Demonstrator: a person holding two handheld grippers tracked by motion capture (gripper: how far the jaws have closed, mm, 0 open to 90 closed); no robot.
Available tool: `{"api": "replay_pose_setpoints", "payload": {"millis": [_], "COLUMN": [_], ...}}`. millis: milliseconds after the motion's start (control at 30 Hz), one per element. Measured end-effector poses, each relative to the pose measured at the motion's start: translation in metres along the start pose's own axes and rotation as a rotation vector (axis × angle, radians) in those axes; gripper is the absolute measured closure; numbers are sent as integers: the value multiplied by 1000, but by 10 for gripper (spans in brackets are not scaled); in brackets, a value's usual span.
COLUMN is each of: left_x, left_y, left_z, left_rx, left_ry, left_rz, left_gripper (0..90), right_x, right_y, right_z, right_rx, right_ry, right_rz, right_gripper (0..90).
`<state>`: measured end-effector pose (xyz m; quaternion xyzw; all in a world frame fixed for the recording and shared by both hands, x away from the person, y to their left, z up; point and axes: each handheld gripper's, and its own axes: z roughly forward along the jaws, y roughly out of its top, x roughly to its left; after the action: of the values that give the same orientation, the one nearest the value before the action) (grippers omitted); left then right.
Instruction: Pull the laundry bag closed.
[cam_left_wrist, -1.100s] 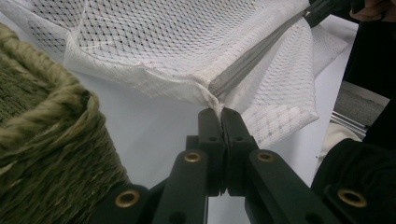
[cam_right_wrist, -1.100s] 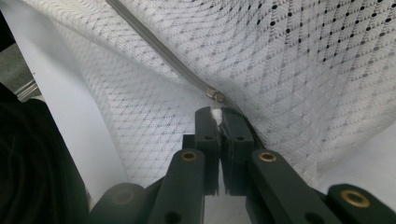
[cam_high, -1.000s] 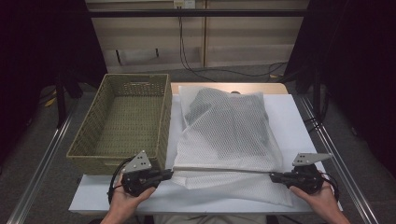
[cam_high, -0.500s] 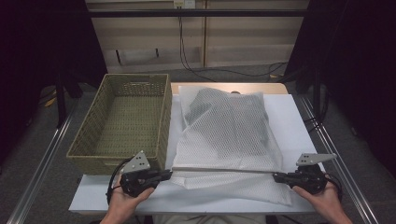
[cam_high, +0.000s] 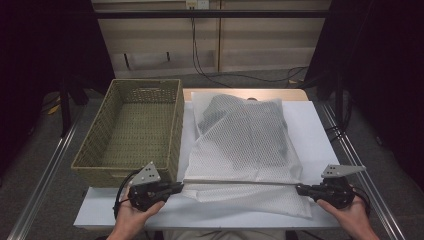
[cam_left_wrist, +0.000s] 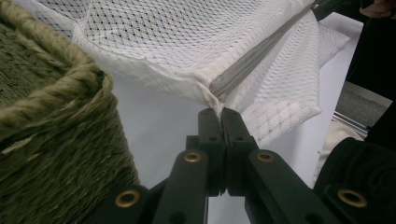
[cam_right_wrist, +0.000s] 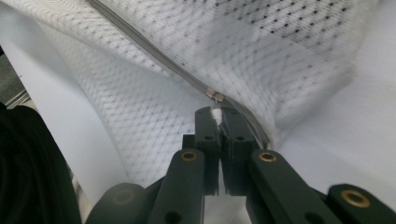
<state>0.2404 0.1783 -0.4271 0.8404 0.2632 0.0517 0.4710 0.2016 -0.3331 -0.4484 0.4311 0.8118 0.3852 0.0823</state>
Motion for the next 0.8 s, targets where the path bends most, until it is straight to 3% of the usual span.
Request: {"api": "replay_pose_setpoints", "payload": {"millis": [267,800], "left_x": [1,3], "left_y": [0,-2], "left_z": [1,6], "left_rx": [18,34], "left_ry": [16,16], "left_rz": [0,-6], "left_gripper": [886,887], "right_x": [-1,-12], "right_y": [-2,-11], "right_z": [-5,-15], "right_rx": [-13,-11], "right_ry": [-11,-51], "right_rz": [3,58], "right_gripper": [868,867]}}
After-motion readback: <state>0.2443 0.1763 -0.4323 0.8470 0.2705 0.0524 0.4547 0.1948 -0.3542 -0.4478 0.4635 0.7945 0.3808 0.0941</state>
